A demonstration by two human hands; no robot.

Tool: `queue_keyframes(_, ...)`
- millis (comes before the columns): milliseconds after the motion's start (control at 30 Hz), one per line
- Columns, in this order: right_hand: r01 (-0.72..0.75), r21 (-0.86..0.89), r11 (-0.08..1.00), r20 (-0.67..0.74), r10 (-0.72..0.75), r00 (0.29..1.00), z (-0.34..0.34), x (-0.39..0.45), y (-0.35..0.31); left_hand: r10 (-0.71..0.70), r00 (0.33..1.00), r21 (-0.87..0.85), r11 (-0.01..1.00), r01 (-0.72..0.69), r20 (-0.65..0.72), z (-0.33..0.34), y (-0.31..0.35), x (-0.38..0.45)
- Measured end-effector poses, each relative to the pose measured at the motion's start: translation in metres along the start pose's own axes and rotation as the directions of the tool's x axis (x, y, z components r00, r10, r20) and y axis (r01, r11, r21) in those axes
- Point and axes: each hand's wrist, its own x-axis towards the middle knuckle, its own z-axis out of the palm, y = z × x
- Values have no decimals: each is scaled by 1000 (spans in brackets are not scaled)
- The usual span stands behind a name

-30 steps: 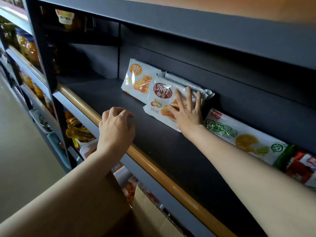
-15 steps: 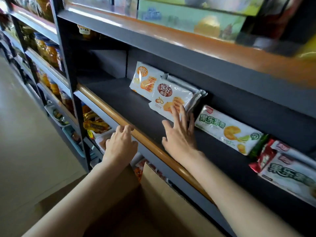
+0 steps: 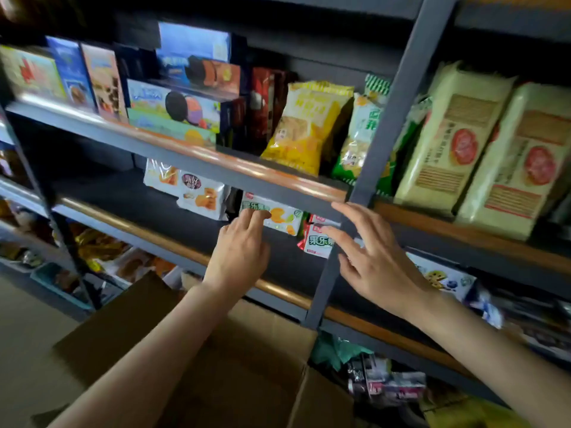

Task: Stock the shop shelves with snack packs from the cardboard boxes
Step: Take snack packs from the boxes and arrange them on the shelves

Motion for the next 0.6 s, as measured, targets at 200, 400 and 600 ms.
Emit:
queue_keyframes(200, -186, -170, 968, -59, 178, 982, -64, -48, 67, 357, 934, 141, 923, -357, 27, 4, 95, 21)
queue_keyframes(400, -335, -256, 907, -86, 324, 942, -92, -64, 133, 464, 886, 235, 861, -452, 5, 22, 168, 64)
queue_keyframes(600, -183, -196, 963, -63, 173, 983, -93, -27, 158, 367, 914, 320, 899, -301, -172, 19, 174, 77)
